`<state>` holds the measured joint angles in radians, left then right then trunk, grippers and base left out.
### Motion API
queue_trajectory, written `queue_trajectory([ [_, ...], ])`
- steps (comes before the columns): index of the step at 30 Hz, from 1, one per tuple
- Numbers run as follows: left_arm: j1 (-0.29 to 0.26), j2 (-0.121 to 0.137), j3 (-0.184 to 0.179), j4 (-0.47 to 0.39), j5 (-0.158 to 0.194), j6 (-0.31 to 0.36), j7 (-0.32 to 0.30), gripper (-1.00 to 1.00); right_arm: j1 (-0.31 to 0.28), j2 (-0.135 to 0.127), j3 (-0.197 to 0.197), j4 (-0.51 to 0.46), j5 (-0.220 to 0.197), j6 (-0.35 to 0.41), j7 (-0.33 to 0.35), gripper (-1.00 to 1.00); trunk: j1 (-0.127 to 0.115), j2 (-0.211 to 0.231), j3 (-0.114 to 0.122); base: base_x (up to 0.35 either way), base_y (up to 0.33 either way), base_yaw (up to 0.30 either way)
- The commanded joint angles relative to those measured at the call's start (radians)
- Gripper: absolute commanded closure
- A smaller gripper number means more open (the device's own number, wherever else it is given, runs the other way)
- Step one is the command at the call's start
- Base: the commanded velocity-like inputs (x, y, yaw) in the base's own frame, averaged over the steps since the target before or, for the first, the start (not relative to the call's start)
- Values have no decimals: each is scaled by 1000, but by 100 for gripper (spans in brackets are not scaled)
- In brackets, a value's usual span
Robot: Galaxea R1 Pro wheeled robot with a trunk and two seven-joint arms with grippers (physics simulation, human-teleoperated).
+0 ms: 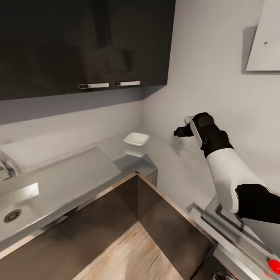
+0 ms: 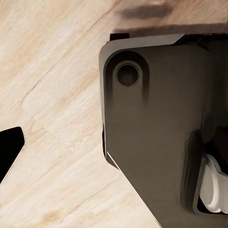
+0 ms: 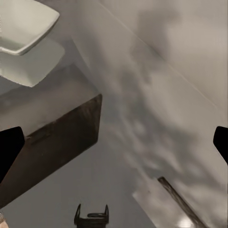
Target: In the kitchen, take the Vidalia onion out of the sink, dice it on the chopping board with the paring knife, put the diced onion into the bowl on the countertop, then place both the paring knife and the chopping board into the sink.
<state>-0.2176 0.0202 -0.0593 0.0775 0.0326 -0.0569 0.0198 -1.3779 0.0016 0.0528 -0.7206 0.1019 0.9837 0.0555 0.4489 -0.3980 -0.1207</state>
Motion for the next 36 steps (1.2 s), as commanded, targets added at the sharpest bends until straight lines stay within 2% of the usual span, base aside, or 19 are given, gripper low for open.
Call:
queue_trajectory([
  [1,-2,0,-6,4,3,-6,2,-100,-1,1,1,0,10,4,6,-100,1,-2,-2,296,183,0],
  [10,-2,0,-6,4,3,-6,2,-100,-1,0,0,0,9,4,5,-100,1,-2,-2,293,161,0],
  [36,-2,0,-6,4,3,-7,2,-100,-1,3,1,1,9,3,4,-100,1,-2,-2,214,0,0],
])
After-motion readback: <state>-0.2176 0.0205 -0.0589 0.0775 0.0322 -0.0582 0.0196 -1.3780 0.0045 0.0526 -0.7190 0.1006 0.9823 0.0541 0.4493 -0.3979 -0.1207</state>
